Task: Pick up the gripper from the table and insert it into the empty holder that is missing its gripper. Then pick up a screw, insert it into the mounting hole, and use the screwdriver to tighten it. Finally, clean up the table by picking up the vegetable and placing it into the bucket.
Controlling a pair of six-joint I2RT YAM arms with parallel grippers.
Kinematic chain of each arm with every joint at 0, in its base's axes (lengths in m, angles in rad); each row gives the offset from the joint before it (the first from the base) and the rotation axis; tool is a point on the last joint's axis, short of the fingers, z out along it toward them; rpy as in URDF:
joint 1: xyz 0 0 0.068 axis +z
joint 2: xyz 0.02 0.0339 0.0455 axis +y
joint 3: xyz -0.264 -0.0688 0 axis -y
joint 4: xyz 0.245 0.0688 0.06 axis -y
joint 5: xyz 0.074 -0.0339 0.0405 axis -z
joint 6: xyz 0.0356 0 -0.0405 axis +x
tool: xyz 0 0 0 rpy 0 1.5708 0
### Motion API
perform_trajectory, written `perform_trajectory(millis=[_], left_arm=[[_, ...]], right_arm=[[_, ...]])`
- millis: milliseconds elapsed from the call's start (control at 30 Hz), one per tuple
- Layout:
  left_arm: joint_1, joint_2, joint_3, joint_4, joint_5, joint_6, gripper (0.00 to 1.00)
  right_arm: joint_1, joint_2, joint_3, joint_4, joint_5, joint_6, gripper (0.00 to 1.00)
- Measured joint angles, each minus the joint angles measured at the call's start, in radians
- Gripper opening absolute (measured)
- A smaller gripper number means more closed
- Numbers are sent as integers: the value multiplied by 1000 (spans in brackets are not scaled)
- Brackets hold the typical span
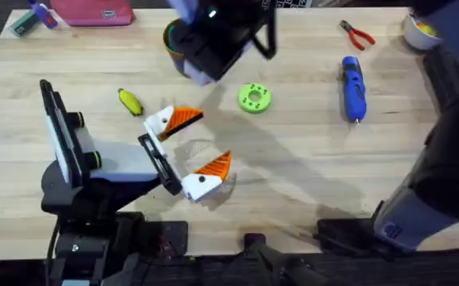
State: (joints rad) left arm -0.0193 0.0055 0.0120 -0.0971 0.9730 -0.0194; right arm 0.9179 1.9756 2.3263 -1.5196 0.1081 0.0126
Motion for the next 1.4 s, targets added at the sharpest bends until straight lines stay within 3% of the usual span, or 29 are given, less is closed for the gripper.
perform_trajectory(millis=[433, 1033, 1400], left_arm=[[0, 0, 0, 0, 0, 0, 985], [0, 0, 0, 0, 0, 0, 986], [0, 0, 0, 0, 0, 0, 986]], right_arm=[[102, 14, 12, 62, 0, -303, 6], [108, 47, 13, 70, -131, -778, 6], [108, 50, 13, 99, -133, -913, 6]])
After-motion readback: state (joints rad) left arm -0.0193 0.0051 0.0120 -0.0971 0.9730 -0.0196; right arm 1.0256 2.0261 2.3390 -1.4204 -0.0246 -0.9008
